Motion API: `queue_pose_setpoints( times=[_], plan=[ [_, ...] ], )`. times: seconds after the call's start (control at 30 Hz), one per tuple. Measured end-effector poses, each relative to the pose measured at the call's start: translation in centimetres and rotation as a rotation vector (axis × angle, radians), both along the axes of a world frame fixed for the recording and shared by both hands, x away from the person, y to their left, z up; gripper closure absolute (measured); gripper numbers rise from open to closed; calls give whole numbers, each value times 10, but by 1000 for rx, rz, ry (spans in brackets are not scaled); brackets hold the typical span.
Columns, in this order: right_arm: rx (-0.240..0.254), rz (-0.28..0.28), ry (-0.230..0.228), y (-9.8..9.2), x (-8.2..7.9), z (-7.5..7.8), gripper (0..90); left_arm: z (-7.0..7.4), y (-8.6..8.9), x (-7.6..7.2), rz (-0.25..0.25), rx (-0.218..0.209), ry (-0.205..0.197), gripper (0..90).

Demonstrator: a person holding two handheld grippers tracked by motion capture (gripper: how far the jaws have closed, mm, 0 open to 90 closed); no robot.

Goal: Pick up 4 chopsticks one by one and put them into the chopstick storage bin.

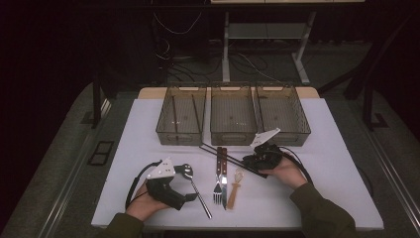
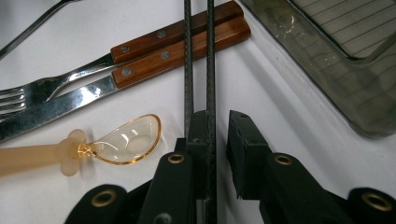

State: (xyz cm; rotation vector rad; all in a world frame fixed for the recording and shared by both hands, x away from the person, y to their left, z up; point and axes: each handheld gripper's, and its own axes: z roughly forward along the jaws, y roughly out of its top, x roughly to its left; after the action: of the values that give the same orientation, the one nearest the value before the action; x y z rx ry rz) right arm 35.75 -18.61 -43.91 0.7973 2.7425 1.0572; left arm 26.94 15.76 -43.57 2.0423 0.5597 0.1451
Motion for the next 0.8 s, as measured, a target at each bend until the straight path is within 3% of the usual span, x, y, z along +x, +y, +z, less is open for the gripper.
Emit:
queue_pose_setpoints(
  times=[0.33, 0.53, 0.8],
  plan=[
    [-10, 6, 0, 1, 1, -4, 800, 0, 0, 0, -1, 3, 0, 0],
    [-30, 7, -31, 2, -1, -5, 838, 0, 0, 0, -1, 4, 0, 0],
    [-34, 1, -40, 2, -2, -5, 854, 1, 0, 0, -1, 4, 0, 0]
  ],
)
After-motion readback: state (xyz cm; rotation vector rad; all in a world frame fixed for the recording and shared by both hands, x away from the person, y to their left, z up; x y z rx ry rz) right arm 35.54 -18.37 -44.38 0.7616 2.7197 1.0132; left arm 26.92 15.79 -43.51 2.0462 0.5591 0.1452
